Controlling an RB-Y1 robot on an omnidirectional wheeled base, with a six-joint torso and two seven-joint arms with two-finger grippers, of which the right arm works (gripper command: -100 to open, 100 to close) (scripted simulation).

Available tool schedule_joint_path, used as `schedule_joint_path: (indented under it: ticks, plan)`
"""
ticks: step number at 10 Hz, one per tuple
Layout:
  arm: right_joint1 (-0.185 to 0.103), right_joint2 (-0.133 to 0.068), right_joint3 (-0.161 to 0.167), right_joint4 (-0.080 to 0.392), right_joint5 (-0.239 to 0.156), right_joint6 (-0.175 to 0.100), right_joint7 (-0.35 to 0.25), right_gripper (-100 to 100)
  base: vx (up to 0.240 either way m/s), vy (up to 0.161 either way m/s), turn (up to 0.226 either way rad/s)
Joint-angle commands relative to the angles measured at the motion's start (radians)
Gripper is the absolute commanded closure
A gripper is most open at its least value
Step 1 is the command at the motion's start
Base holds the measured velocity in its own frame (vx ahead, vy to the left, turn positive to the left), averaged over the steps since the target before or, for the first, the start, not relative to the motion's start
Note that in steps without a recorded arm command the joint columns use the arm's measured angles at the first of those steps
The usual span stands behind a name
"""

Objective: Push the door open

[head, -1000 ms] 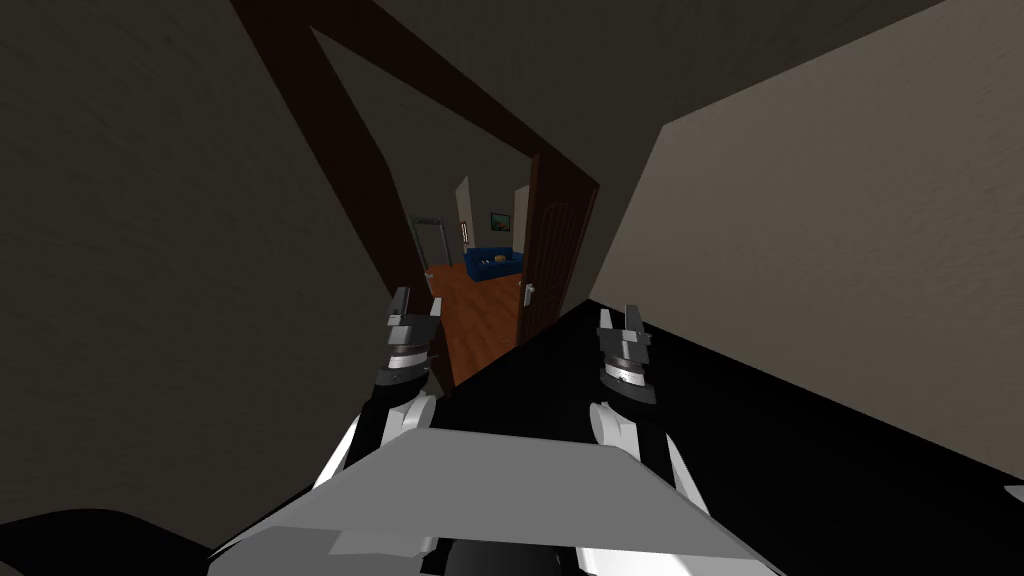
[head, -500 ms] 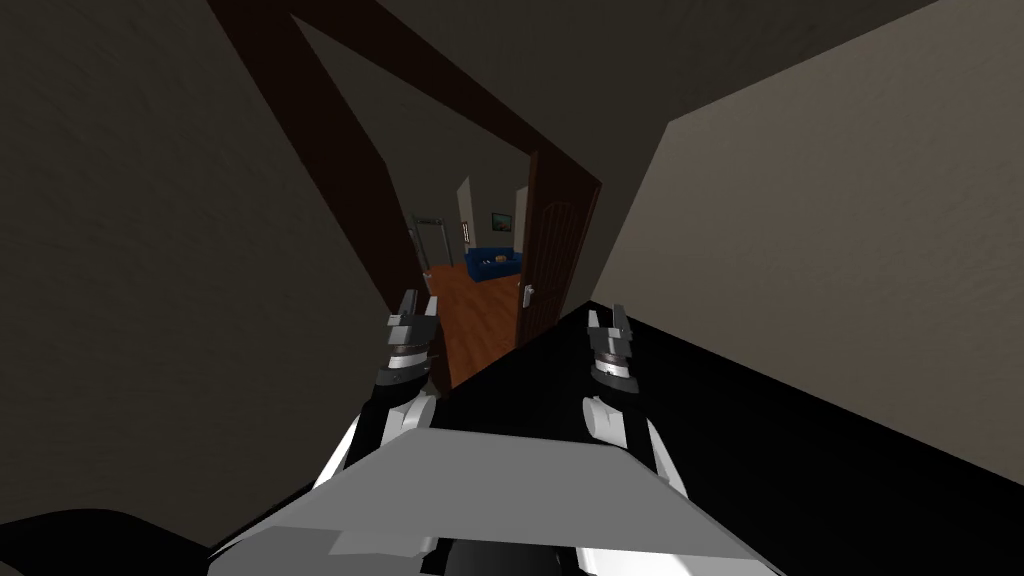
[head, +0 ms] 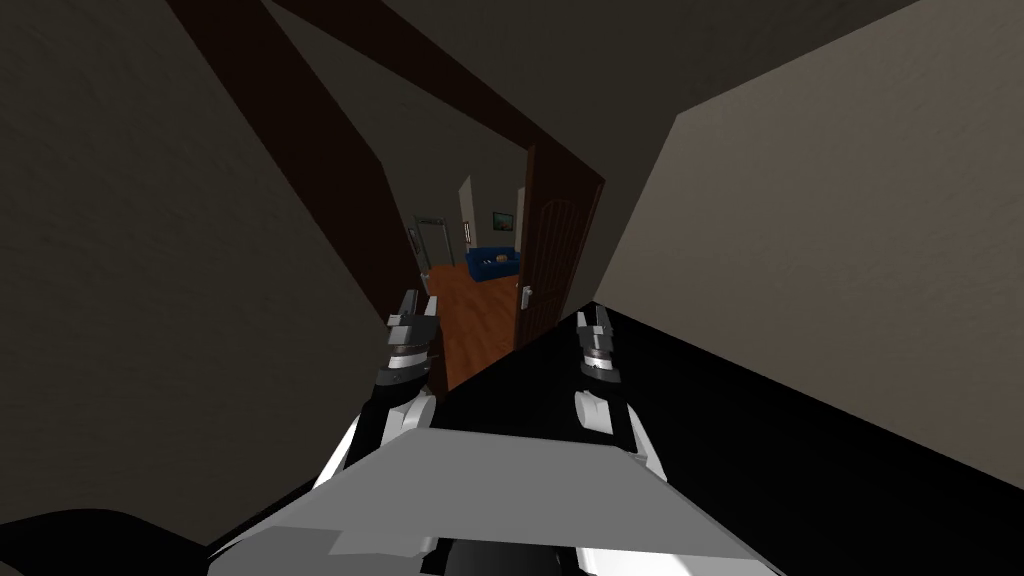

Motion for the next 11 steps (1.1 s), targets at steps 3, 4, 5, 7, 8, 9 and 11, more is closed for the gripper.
schedule_joint_path:
  ticks: [3, 4, 5, 7, 8, 9, 11]
  plan:
    - [-0.075, -0.011, 0.018, 0.116, -0.003, -0.004, -0.001, -100, 0.061, -0.071, 0.048]
    - [-0.075, -0.011, 0.018, 0.128, -0.003, -0.004, -0.001, -100, 0.068, -0.078, 0.023]
    - [-0.099, -0.015, 0.025, 0.167, -0.004, -0.003, -0.002, -100, 0.060, -0.075, 0.036]
    - [-0.151, -0.021, 0.038, 0.236, -0.007, -0.002, -0.004, -100, 0.085, -0.090, 0.065]
    - [-0.151, -0.021, 0.038, 0.256, -0.007, -0.002, -0.004, -100, 0.057, -0.072, 0.031]
    - [-0.178, -0.024, 0.045, 0.296, -0.009, -0.001, -0.005, -100, 0.055, -0.055, 0.040]
    - [-0.205, -0.027, 0.052, 0.347, -0.010, -0.001, -0.006, -100, 0.063, -0.074, 0.043]
